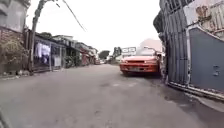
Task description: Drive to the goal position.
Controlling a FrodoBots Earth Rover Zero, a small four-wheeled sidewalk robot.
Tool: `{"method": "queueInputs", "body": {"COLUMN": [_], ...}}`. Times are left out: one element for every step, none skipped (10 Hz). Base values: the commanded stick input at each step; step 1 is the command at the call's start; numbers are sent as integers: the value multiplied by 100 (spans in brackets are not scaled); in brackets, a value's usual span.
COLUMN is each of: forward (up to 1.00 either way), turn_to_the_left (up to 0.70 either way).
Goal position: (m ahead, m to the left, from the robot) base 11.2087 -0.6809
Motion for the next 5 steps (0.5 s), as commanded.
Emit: {"method": "queueInputs", "body": {"forward": [85, 85, 85, 85, 85], "turn_to_the_left": [9, 9, 9, 9, 9]}}
